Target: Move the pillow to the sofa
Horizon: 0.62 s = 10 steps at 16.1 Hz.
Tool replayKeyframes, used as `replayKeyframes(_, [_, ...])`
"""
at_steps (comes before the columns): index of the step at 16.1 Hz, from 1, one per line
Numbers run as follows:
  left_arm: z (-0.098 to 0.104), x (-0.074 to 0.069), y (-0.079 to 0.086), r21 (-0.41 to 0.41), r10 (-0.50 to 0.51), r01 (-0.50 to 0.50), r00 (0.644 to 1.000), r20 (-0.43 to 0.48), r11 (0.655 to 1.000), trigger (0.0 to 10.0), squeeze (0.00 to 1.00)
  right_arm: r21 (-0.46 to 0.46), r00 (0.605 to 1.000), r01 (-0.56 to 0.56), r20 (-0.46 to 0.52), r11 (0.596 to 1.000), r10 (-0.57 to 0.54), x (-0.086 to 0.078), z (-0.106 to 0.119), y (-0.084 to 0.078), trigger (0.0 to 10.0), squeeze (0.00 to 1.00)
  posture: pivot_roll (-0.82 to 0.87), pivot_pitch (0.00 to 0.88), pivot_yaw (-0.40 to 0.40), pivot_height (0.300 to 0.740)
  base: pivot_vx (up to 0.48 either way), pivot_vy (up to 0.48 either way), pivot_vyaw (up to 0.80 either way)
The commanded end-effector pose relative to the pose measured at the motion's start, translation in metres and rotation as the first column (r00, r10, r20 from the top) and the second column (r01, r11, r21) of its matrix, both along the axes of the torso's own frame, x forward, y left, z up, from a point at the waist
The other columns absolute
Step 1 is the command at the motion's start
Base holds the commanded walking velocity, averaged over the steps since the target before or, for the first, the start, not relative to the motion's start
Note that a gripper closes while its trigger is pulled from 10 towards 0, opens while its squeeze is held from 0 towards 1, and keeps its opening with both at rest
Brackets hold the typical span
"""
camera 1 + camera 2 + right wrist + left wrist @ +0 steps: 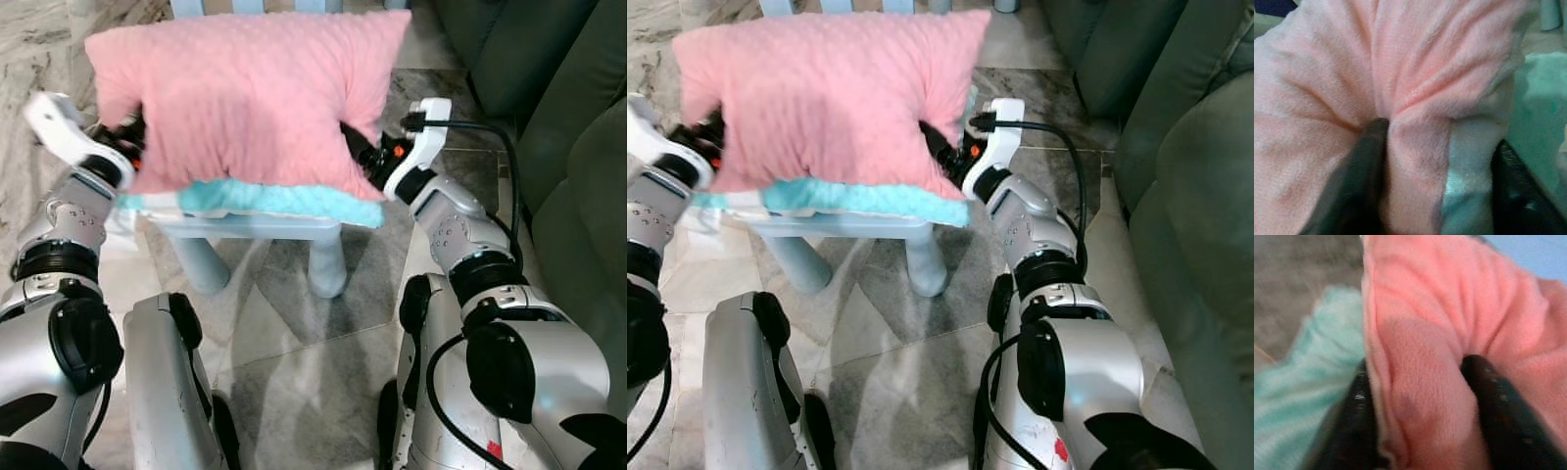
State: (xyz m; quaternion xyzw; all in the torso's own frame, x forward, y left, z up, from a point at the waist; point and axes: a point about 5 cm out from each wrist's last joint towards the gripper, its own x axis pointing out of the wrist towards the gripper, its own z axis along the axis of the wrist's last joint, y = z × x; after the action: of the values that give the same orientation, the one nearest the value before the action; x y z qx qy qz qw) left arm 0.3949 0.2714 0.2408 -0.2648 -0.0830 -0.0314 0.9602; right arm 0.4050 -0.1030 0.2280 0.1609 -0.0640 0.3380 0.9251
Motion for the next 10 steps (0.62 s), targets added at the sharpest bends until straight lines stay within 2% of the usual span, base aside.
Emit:
replayKeyframes(1, [0.006, -0.005, 0.011, 0.076, 0.060, -0.062, 0.998, 0.026, 0.995, 0.0, 0.00, -0.023, 1.000, 0.000, 0.027, 1.000, 0.001, -0.001, 0.002, 0.002, 0.0, 0.00, -0.08, 0.322, 0.022, 0.336, 0.000, 0.000, 0.00])
replayKeyframes(2, [0.010, -0.010, 0.019, 0.140, 0.105, -0.111, 0.993, 0.054, 0.984, 0.0, 0.00, -0.028, 0.998, 0.005, 0.055, 1.000, -0.004, -0.002, 0.006, -0.001, 0.0, 0.00, -0.08, 0.320, 0.021, 0.336, 0.000, 0.000, 0.00])
replayKeyframes(4, [0.011, -0.014, 0.023, 0.167, 0.121, -0.134, 0.989, 0.086, 0.977, 0.0, 0.00, -0.027, 0.998, 0.014, 0.066, 1.000, -0.012, -0.002, 0.007, -0.003, 0.0, 0.00, -0.08, 0.312, 0.019, 0.336, 0.000, 0.000, 0.00])
replayKeyframes(7, [0.010, -0.017, 0.026, 0.148, 0.136, -0.151, 0.985, 0.108, 0.977, 0.0, 0.00, -0.027, 0.997, 0.020, 0.069, 0.999, -0.018, -0.002, 0.006, -0.003, 0.0, 0.00, -0.08, 0.305, 0.019, 0.336, 0.000, 0.000, 0.00])
replayKeyframes(10, [0.013, -0.016, 0.022, 0.127, 0.125, -0.141, 0.984, 0.129, 0.982, 0.0, 0.00, -0.029, 0.997, 0.012, 0.075, 1.000, -0.010, -0.003, 0.007, -0.001, 0.0, 0.00, -0.08, 0.304, 0.021, 0.336, 0.000, 0.000, 0.00])
